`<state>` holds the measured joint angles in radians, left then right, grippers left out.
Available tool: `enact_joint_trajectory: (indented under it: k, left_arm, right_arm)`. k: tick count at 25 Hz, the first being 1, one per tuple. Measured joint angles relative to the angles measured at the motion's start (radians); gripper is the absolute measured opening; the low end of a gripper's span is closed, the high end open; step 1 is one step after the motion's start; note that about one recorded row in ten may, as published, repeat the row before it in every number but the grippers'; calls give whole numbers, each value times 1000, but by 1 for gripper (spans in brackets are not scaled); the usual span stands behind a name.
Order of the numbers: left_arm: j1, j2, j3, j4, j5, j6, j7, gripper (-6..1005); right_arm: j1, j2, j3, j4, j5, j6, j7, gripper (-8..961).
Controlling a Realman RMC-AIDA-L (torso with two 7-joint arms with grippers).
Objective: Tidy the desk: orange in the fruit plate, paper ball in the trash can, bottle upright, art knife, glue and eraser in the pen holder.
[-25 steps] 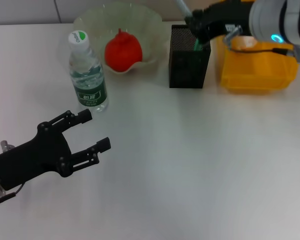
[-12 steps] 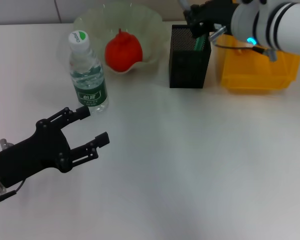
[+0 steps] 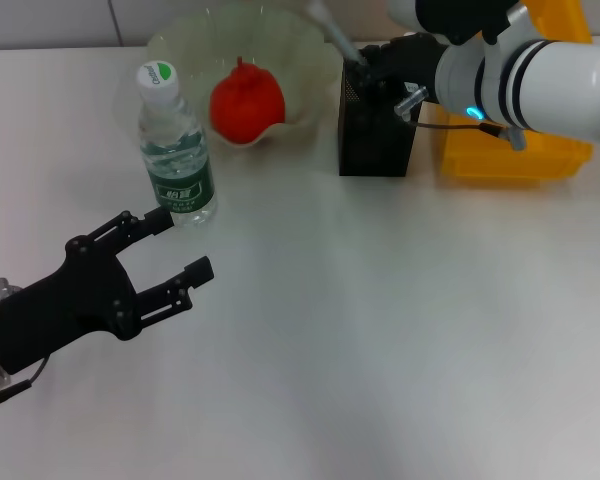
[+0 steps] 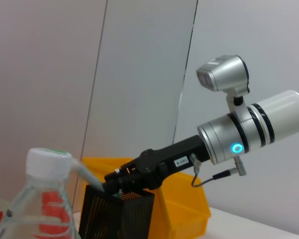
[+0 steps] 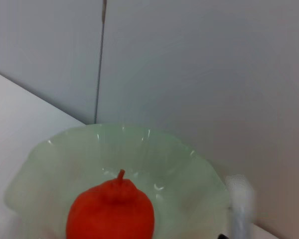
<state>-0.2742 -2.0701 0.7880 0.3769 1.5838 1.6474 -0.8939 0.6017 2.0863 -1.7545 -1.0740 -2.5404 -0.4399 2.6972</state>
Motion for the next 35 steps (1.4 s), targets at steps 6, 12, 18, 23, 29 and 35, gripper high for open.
enact_joint_trajectory:
  k: [6, 12, 18, 23, 29, 35]
  left_arm:
    - [-4, 0, -6, -1, -1, 0, -8, 818]
    - [-8, 6, -5, 0, 3, 0, -39, 817]
    - [-24, 26, 8, 12, 22, 9, -104, 816]
    - [-38, 58, 28, 17, 27, 52, -129, 817]
    - [-58, 99, 58, 29, 41, 98, -167, 816]
    - [-77, 107, 64, 95, 131, 101, -236, 818]
  right_arm:
    - [-37, -5, 3, -43, 1, -26, -1, 394]
    - [-176, -8, 27, -288, 3, -152, -42, 572]
    - [-235, -8, 145, -502, 96, -505, -132, 653]
    - [-222, -7, 360, -491, 358, -855, -381, 694]
    - [-185, -10, 633, -187, 532, -1115, -779, 694]
    - [-155, -8, 771, 10, 556, -1246, -1015, 694]
